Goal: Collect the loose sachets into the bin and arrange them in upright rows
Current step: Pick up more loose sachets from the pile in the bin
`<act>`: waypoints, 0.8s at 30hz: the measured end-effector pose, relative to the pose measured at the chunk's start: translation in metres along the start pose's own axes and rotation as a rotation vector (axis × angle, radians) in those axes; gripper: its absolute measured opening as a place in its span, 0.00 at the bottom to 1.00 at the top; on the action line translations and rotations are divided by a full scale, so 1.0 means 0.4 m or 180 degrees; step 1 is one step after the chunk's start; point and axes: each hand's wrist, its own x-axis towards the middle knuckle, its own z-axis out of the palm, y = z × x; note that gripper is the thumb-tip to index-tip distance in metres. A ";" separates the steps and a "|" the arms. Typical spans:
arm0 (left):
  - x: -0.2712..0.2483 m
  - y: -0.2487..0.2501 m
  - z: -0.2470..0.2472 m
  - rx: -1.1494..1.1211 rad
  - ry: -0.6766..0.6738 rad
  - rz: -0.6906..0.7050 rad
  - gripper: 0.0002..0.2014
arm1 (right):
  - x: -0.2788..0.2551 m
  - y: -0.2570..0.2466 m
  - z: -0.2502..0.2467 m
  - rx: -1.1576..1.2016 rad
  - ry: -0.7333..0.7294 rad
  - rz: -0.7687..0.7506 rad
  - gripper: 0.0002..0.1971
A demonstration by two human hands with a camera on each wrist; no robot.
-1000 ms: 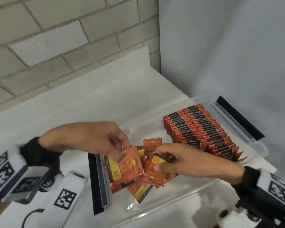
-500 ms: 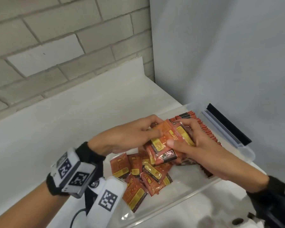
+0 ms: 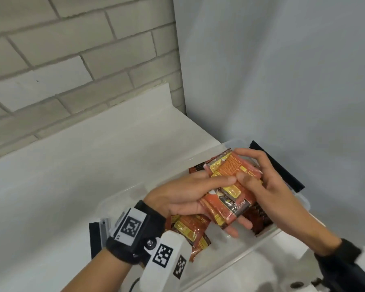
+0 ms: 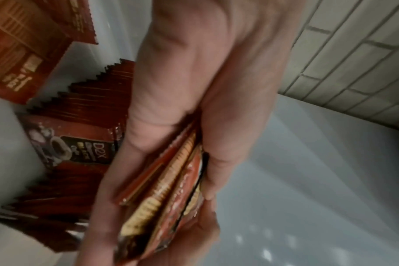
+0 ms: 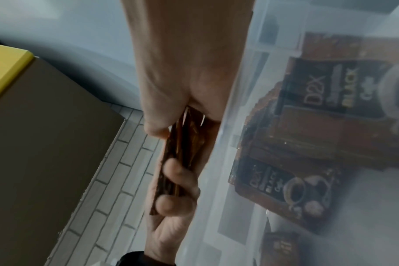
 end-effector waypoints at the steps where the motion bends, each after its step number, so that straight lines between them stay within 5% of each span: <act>1: 0.001 -0.001 -0.007 -0.0006 0.0016 0.0076 0.15 | 0.003 0.002 -0.003 -0.0032 0.0041 -0.0028 0.17; 10: -0.006 -0.004 -0.048 0.0094 0.0199 0.0356 0.22 | 0.016 0.020 -0.009 -0.0299 0.0207 -0.0183 0.19; 14: -0.014 0.004 -0.067 0.0311 0.0675 0.0341 0.26 | 0.015 0.038 -0.026 -0.0435 0.0323 -0.0183 0.17; 24: 0.001 -0.003 -0.074 0.0602 0.1249 0.0689 0.18 | 0.017 0.050 -0.016 -0.0779 0.0014 -0.0111 0.22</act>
